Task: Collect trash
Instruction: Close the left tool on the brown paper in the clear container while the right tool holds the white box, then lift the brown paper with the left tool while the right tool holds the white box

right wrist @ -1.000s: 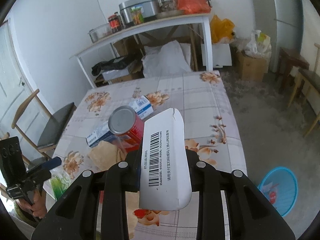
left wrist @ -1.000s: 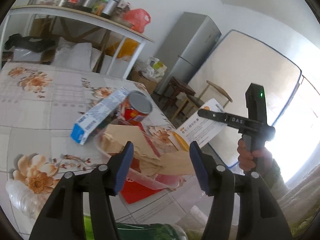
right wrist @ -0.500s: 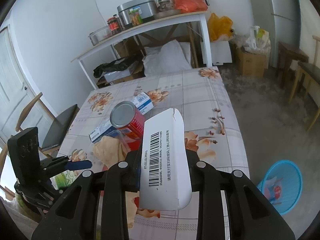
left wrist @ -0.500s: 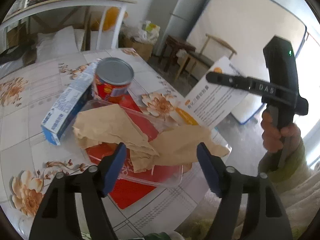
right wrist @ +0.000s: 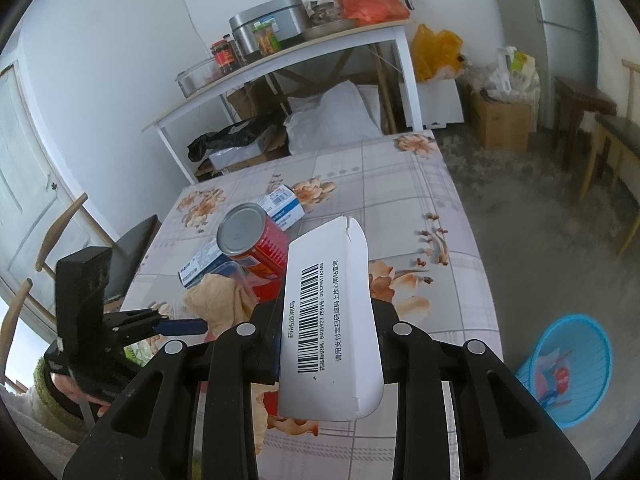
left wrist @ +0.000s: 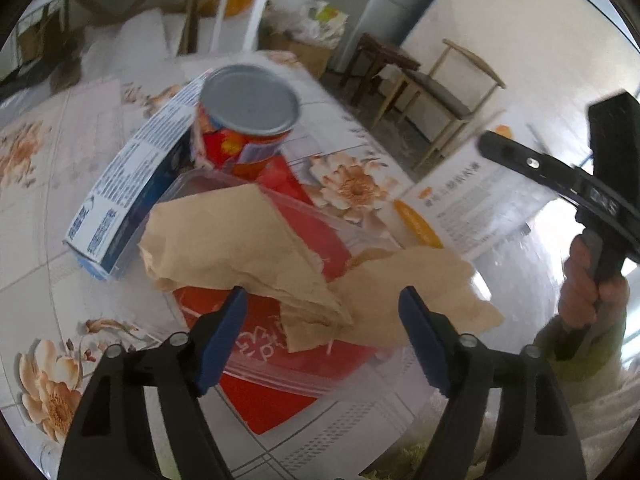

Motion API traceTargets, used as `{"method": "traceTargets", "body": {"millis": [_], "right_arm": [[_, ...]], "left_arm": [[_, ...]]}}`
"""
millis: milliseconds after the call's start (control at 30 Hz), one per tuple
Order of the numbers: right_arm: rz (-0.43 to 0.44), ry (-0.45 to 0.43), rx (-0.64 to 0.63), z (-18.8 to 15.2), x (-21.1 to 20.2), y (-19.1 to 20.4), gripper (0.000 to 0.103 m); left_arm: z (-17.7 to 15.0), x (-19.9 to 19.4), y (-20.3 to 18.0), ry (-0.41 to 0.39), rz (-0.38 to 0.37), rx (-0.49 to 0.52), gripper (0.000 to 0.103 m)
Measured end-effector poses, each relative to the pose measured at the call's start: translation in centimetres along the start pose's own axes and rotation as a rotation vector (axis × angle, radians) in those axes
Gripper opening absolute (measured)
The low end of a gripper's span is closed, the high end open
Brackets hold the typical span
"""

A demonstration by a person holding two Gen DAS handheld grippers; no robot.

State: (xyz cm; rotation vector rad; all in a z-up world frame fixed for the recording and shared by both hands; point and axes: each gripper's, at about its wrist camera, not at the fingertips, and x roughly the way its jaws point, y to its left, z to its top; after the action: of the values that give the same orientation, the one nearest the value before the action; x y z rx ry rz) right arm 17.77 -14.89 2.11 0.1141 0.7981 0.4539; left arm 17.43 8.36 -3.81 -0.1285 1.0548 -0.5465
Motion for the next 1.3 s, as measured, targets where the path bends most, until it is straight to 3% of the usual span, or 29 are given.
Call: {"method": "traceTargets", "body": {"millis": [267, 433, 533, 800, 1300], "right_arm": [[0.009, -0.004, 0.002, -0.1, -0.1, 0.0, 0.027], [0.008, -0.005, 0.002, -0.2, -0.1, 0.1, 0.027], [0.007, -0.007, 0.004, -0.1, -0.2, 0.1, 0.027], [0.002, -0.02, 0.008, -0.1, -0.5, 0.3, 0.027], [-0.005, -0.069, 0.031, -0.2, -1.9, -0.1, 0.027]], "left_arm": [[0.7, 1.0, 1.1, 0.064, 0.059, -0.058, 0.043], [0.7, 1.1, 1.2, 0.06, 0.049, -0.074, 0.011], [0.4, 0.8, 1.0, 0.043, 0.038, -0.076, 0.003], [0.3, -1.4, 0.6, -0.043, 0.011, -0.085, 0.001], [1.3, -11.3, -0.7, -0.311, -0.206, -0.106, 0.001]]}}
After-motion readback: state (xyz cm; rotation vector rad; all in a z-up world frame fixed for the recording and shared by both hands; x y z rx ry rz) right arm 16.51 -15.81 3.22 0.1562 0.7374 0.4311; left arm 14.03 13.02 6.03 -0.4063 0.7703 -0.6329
